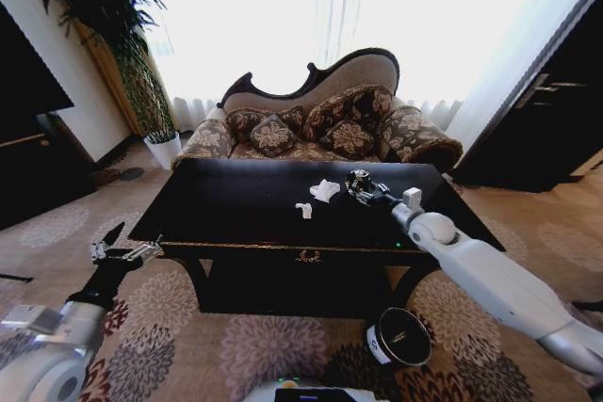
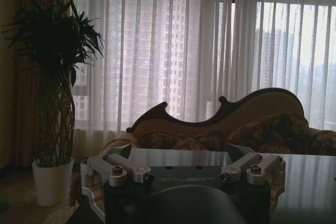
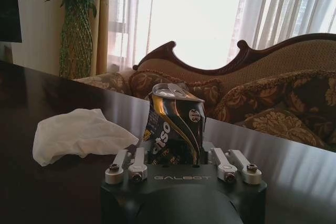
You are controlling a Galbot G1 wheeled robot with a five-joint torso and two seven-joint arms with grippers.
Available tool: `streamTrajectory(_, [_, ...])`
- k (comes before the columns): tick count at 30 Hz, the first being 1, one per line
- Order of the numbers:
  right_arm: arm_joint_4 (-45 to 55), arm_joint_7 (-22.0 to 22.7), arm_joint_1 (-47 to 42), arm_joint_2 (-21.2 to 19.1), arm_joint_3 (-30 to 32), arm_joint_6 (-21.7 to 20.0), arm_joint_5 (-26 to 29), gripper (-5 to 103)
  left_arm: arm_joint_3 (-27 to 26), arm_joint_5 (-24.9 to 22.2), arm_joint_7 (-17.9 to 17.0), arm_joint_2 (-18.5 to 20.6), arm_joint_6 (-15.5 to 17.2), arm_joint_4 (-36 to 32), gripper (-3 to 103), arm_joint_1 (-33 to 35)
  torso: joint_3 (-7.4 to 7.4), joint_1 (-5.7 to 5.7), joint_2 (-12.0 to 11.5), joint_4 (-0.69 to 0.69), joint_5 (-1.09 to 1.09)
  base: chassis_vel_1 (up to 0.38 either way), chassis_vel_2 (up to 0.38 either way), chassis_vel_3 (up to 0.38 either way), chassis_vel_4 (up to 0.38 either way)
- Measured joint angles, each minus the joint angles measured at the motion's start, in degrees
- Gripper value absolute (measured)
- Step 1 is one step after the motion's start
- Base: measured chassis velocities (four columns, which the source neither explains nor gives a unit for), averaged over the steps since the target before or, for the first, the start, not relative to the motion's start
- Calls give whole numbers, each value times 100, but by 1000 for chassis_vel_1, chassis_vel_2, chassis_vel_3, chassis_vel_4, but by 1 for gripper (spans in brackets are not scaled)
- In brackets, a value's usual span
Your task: Move to the front of the table and place the trash on the table into the trash bin.
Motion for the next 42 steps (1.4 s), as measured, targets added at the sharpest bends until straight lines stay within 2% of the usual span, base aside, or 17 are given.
streamTrajectory(1, [19,1,-24,-3,30,3,0,43,0,0,0,0,0,0,100,0,0,0,0,0,0,0,0,0,0])
streamTrajectory(3, [34,3,-44,-5,53,4,0,43,0,0,0,0,0,0,100,0,0,0,0,0,0,0,0,0,0])
streamTrajectory(4, [99,19,-117,-6,130,6,0,32,0,0,0,0,0,0,100,0,0,0,0,0,0,0,0,0,0])
streamTrajectory(6, [118,25,-144,-7,156,6,0,32,0,0,0,0,0,0,100,0,0,0,-1,1,0,0,0,0,0])
streamTrajectory(7, [172,33,-225,-16,225,11,-2,21,0,0,0,0,0,0,100,0,0,0,0,0,0,0,0,0,0])
streamTrajectory(8, [213,36,-281,-20,274,17,-2,21,0,0,0,0,0,0,100,0,0,0,0,0,0,0,0,0,0])
streamTrajectory(10, [272,44,-352,-26,350,20,-1,10,0,0,0,0,0,0,100,0,0,0,0,0,0,0,0,0,0])
streamTrajectory(13, [373,54,-470,-45,476,20,10,2,0,0,0,0,0,0,100,0,0,0,0,0,0,0,0,0,0])
streamTrajectory(20, [654,102,-875,-71,859,20,89,0,0,0,0,0,0,0,100,0,0,0,0,1,0,0,0,0,0])
streamTrajectory(25, [1039,114,-1635,-73,1504,20,119,0,0,0,0,0,0,0,100,0,0,0,0,0,0,0,0,0,0])
streamTrajectory(30, [1671,168,-2698,-23,2697,129,144,0,0,0,0,0,0,0,100,0,0,0,0,1,0,0,0,0,0])
streamTrajectory(31, [1671,168,-2698,-23,2697,129,144,0,0,0,0,0,0,0,100,0,0,0,0,1,0,0,0,0,0])
streamTrajectory(33, [2037,166,-3353,96,3364,145,246,0,0,0,1,0,0,0,100,0,-1,0,0,0,-1,0,0,0,0])
streamTrajectory(34, [2037,166,-3353,96,3364,145,246,0,0,0,1,0,0,0,100,0,-1,0,0,0,-1,0,0,0,0])
streamTrajectory(36, [2361,131,-3847,321,3895,149,300,0,0,0,1,0,0,0,100,0,-1,-1,0,-1,0,0,0,0,0])
streamTrajectory(38, [2436,117,-3942,382,4002,155,305,0,0,0,-1,0,0,0,100,0,-1,-1,0,-1,1,0,0,0,0])
streamTrajectory(42, [2856,88,-4493,862,4591,342,219,0,0,0,0,0,0,0,100,0,-1,-1,0,1,-1,0,0,0,0])
